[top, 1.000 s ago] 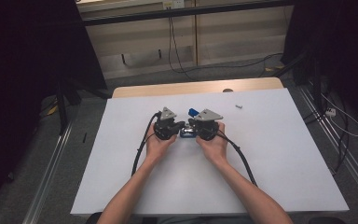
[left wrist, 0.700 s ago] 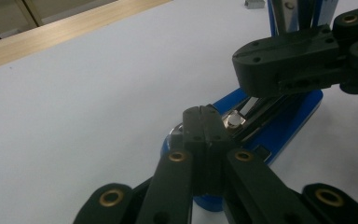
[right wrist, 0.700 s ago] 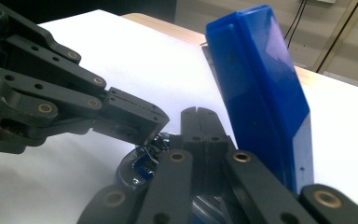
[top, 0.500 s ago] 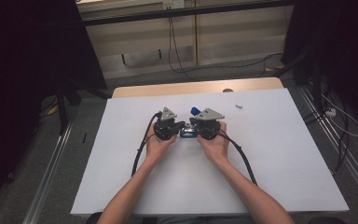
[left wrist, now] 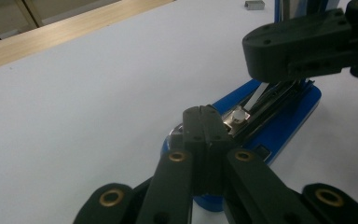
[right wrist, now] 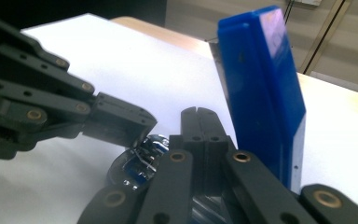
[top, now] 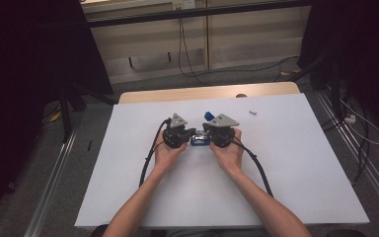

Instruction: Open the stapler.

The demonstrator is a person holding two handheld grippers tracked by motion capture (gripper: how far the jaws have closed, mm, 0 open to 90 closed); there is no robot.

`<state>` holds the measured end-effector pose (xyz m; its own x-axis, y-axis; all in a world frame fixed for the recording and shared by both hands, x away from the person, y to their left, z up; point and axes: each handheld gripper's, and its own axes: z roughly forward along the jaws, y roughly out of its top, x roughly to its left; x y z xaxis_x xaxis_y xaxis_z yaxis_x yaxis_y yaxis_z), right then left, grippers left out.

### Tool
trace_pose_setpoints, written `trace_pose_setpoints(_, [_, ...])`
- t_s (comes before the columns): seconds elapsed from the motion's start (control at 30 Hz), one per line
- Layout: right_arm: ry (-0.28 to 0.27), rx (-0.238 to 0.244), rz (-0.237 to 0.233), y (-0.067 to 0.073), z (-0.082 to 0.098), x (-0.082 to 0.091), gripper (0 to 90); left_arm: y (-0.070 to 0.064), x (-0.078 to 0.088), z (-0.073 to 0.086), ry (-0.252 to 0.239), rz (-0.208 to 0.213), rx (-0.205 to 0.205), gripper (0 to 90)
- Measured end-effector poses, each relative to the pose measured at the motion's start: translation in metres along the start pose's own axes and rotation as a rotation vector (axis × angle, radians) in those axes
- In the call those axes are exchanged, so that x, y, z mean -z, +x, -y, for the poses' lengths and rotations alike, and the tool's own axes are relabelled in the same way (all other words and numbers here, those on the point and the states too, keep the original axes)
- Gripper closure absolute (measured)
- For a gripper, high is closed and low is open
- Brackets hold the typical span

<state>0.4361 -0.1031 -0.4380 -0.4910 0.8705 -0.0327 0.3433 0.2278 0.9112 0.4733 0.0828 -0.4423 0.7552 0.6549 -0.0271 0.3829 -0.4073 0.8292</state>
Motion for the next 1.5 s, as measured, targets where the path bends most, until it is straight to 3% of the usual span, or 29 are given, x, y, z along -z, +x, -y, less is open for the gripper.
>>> trace_pose_setpoints(0.6, [-0.012, -0.019, 0.027, -0.012, 0.000, 0.012, 90.0, -0.001, 0.000, 0.000, 0.002, -0.005, -0.016, 90.0])
trace_pose_setpoints(1.1, [-0.024, -0.036, 0.044, -0.013, -0.001, 0.015, 90.0, -0.002, 0.000, 0.001, -0.003, -0.007, -0.015, 90.0])
trace_pose_setpoints(1.5, [-0.036, -0.071, 0.058, -0.031, 0.001, 0.025, 90.0, -0.002, 0.000, 0.001, -0.004, -0.009, -0.018, 90.0])
